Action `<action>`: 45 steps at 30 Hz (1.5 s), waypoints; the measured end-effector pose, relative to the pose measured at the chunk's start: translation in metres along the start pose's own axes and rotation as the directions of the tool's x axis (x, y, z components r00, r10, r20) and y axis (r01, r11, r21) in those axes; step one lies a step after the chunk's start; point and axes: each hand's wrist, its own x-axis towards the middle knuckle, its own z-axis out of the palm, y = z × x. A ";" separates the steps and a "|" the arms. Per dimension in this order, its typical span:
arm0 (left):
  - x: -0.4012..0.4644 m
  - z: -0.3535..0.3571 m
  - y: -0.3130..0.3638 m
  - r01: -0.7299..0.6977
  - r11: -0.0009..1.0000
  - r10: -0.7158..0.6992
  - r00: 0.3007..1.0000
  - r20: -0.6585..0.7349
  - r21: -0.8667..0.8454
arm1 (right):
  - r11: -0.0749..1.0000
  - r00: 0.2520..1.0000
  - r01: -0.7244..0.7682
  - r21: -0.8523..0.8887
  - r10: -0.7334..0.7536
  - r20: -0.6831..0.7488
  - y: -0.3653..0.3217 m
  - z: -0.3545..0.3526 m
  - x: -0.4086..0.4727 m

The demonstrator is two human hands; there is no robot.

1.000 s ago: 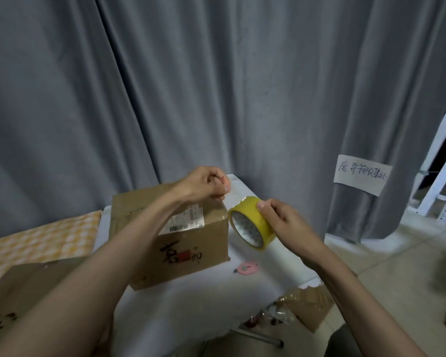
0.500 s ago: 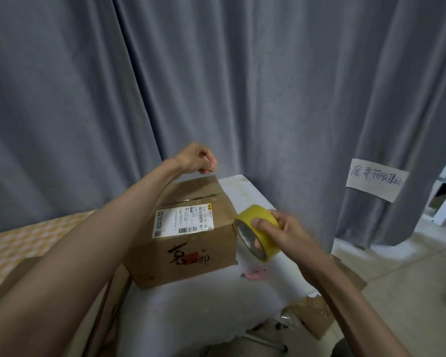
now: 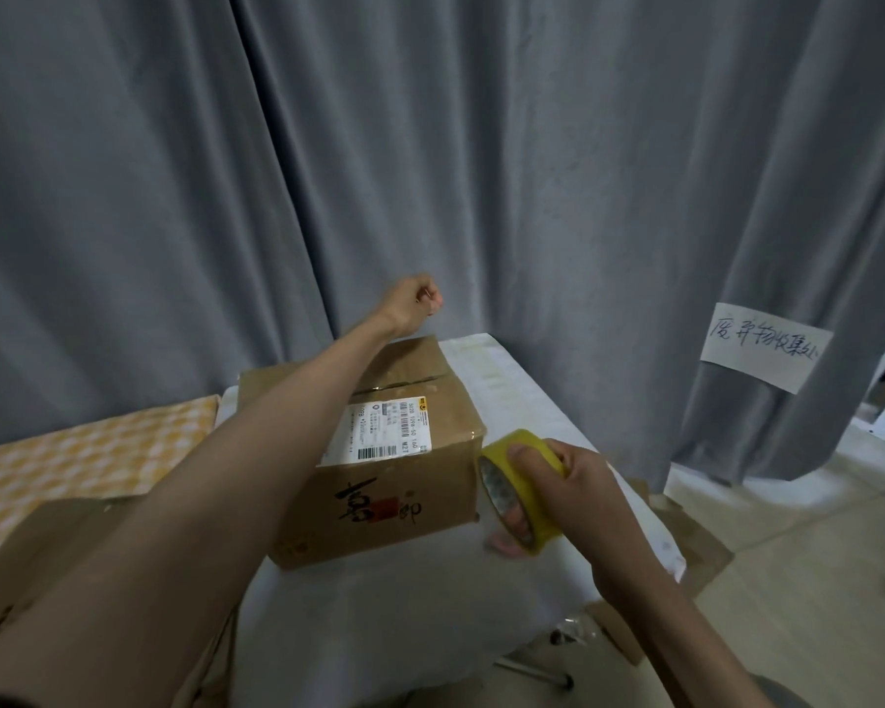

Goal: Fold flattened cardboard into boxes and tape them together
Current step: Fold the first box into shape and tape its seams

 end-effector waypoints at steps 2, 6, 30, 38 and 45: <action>0.003 0.001 -0.006 -0.022 1.000 0.021 0.999 0.032 0.012 | 1.000 1.000 0.008 -0.024 -0.008 0.000 0.001 0.000 0.002; 0.005 0.003 -0.017 -0.062 0.998 0.059 0.995 0.078 0.031 | 0.999 1.000 0.019 -0.034 -0.018 0.008 0.001 0.003 0.003; -0.018 0.002 -0.042 -0.252 0.925 0.256 0.966 0.024 0.283 | 0.996 0.997 -0.045 0.083 0.040 0.063 -0.004 0.008 -0.007; -0.093 -0.002 -0.041 -0.444 0.821 0.301 0.871 0.387 0.360 | 0.998 0.998 -0.041 0.050 0.039 0.042 0.000 0.008 -0.011; -0.135 0.010 -0.023 -0.546 0.756 0.374 0.813 0.447 0.360 | 0.998 0.997 -0.059 0.030 0.058 0.045 0.007 0.010 -0.012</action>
